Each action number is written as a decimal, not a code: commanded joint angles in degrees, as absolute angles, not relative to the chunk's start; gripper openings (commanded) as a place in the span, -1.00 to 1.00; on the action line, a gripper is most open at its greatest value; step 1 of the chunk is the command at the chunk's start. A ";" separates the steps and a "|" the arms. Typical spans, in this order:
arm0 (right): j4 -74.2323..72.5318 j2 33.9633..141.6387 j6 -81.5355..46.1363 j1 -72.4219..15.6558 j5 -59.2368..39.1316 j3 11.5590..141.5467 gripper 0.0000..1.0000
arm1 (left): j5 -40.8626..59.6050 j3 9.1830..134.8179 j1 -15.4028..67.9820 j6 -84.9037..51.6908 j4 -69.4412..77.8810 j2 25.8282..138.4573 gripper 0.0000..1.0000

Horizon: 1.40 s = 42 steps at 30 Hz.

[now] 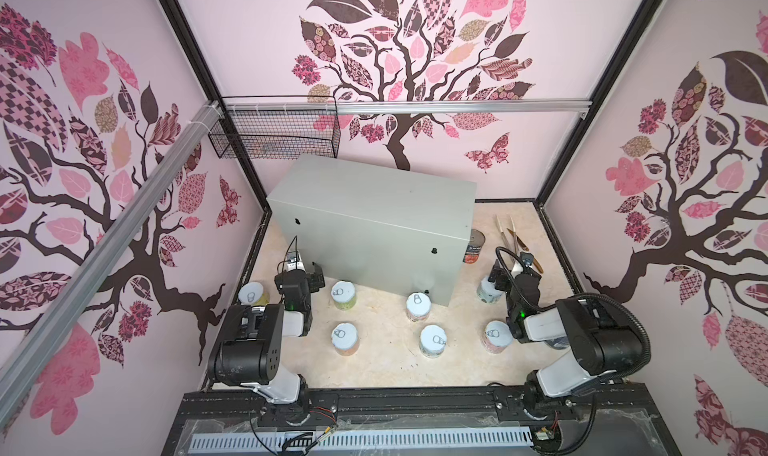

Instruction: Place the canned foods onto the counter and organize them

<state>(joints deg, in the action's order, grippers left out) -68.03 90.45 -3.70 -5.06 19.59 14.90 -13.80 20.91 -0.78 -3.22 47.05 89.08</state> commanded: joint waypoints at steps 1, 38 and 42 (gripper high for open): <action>-68.86 89.74 -4.31 -4.80 19.16 15.29 0.99 | -11.61 21.80 -0.36 -3.65 49.91 89.12 0.96; -70.80 87.29 -5.21 -4.85 21.18 12.73 0.99 | -17.38 23.33 0.09 -5.20 47.20 87.08 0.96; -74.41 87.15 -4.84 -4.99 20.92 10.85 0.99 | -16.59 28.17 -0.11 -5.36 32.39 80.52 0.96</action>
<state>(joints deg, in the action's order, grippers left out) -70.35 88.64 -4.29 -5.06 20.12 11.68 -16.05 23.46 -0.43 -4.45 38.33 84.33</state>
